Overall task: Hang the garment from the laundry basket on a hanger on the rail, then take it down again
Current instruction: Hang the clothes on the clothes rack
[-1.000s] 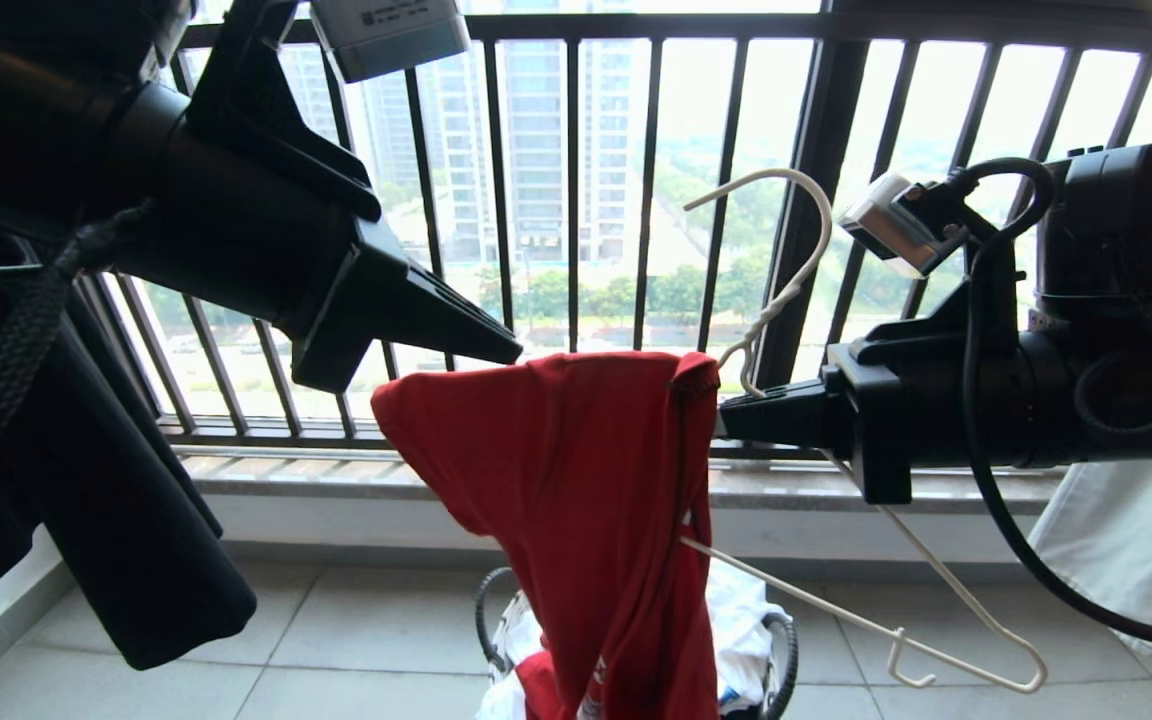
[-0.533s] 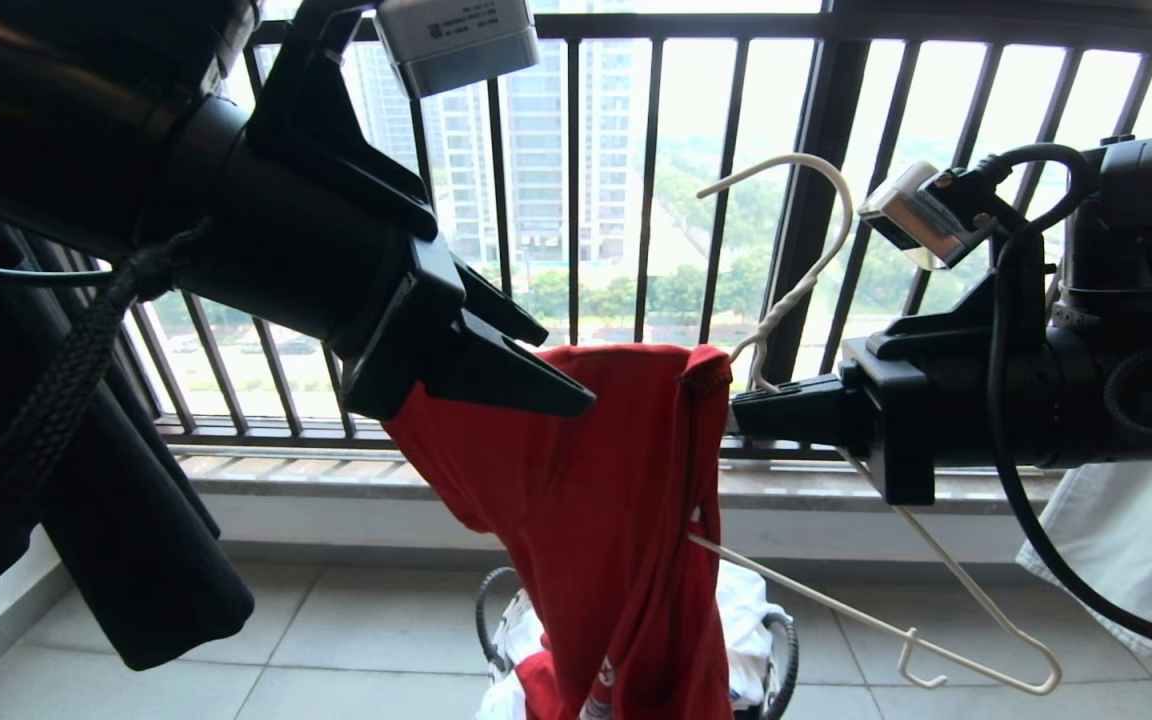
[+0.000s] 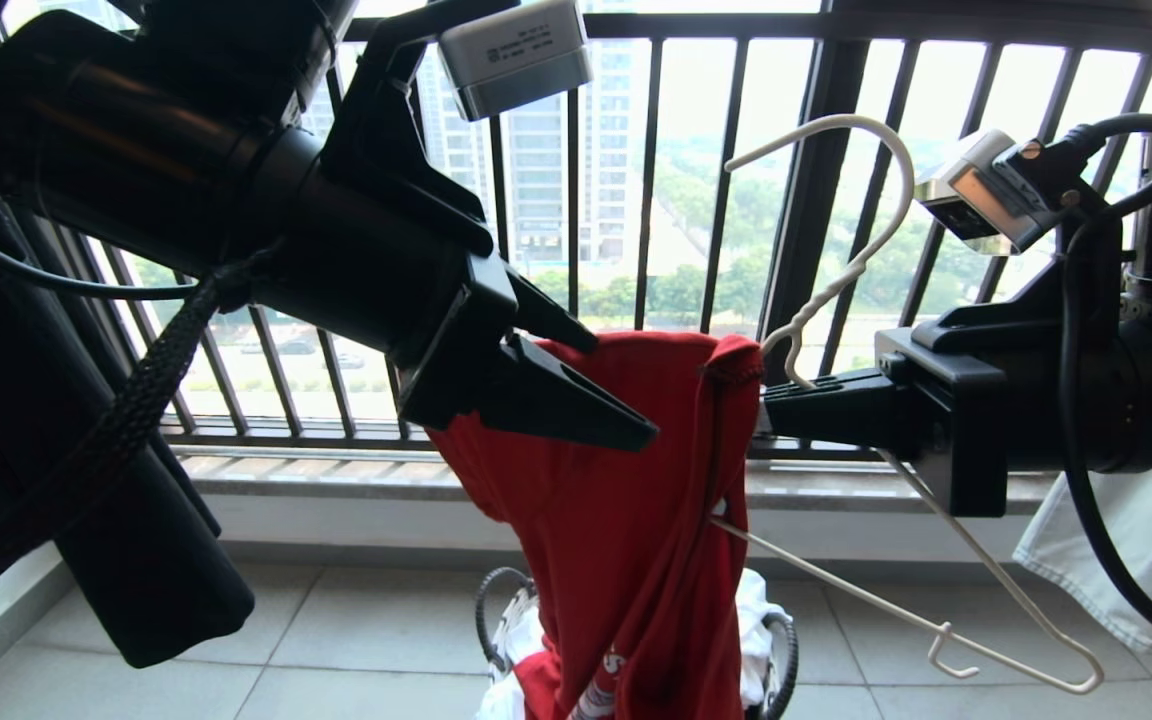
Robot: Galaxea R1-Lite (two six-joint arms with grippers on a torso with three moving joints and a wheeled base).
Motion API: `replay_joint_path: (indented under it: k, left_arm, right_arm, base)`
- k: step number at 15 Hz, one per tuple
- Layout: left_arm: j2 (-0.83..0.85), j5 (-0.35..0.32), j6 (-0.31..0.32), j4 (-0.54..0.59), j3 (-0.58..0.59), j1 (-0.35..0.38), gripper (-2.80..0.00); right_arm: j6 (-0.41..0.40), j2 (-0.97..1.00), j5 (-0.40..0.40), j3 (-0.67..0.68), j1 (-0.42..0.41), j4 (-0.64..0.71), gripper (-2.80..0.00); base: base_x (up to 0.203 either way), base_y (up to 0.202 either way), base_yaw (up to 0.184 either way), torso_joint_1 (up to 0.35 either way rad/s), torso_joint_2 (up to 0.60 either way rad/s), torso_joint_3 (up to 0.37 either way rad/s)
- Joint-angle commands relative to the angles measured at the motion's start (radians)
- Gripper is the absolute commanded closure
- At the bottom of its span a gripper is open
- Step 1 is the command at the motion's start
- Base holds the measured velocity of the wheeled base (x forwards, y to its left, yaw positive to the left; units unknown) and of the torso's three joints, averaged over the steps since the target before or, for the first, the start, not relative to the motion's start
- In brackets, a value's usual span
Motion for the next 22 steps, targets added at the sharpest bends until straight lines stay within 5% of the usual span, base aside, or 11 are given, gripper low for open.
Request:
replay_joint_path:
  k: [1,13,22]
  left_arm:
    - [0.014,-0.002,0.001,0.005,0.001,-0.001,-2.80]
    - [-0.174,0.053,0.002,0.102,0.023,-0.023,-2.80]
    - [-0.088,0.078,0.069,0.099,0.018,-0.021,-2.80]
  right_arm:
    - [0.000,-0.014,0.022,0.004,0.001,-0.002,0.00]
    - [0.005,0.017,0.045,0.002,0.001,0.002,0.00]
    - [0.031,0.009,0.141,-0.001,0.008,0.038,0.00]
  base:
    - [0.000,0.000,0.000,0.000,0.00,0.000]
    - [0.000,0.000,0.000,0.000,0.00,0.000]
    - [0.000,0.000,0.000,0.000,0.00,0.000]
